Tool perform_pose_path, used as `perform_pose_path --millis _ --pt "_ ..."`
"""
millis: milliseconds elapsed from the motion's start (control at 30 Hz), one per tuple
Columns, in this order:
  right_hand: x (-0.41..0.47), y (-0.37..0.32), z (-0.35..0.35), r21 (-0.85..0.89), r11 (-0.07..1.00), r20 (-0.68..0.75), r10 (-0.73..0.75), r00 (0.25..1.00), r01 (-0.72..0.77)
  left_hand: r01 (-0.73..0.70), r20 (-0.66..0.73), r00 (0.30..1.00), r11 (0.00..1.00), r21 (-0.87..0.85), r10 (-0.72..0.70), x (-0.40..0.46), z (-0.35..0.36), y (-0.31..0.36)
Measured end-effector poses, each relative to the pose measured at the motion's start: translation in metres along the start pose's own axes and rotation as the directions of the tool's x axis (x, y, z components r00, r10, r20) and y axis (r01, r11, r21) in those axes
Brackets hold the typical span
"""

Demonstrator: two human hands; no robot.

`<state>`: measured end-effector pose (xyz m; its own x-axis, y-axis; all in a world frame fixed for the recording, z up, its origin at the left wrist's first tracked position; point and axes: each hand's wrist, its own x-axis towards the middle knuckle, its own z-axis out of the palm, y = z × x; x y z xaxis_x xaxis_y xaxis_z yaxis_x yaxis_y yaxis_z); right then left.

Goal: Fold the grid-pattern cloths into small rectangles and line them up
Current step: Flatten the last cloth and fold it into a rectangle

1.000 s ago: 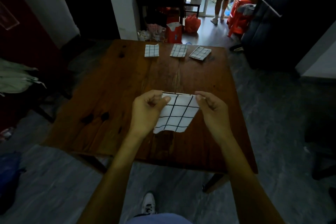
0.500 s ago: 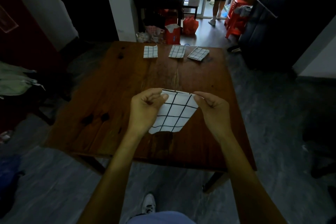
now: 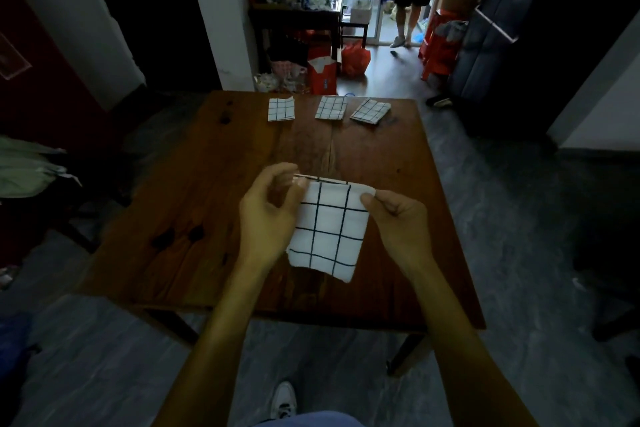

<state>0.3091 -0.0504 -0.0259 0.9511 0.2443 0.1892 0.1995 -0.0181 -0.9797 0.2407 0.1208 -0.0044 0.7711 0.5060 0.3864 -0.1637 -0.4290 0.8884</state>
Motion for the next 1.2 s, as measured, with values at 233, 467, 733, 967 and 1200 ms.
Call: perform_pose_path --millis 233,467,733,967,1200 --pt "-0.003 -0.005 0.006 -0.371 0.878 0.203 -0.241 0.949 0.302 -0.394 0.351 0.889 0.882 0.257 0.294 0.001 0.021 0.01" --pt "-0.013 -0.012 0.012 -0.41 0.856 0.201 -0.251 0.947 0.314 -0.353 0.25 0.924 0.898 0.263 0.29 -0.002 0.016 0.015" --pt "-0.043 0.023 0.014 -0.419 0.885 0.162 -0.148 0.976 0.203 -0.164 -0.004 0.985 0.936 0.312 0.174 -0.012 -0.012 0.017" --pt "-0.061 0.05 0.031 -0.431 0.887 0.268 -0.049 0.962 0.166 -0.05 -0.114 0.989 0.939 0.34 0.094 -0.025 -0.051 0.001" --pt "-0.065 0.045 0.065 -0.536 0.835 0.327 0.071 0.942 0.123 -0.013 -0.077 0.996 0.939 0.344 0.042 -0.037 -0.093 -0.029"
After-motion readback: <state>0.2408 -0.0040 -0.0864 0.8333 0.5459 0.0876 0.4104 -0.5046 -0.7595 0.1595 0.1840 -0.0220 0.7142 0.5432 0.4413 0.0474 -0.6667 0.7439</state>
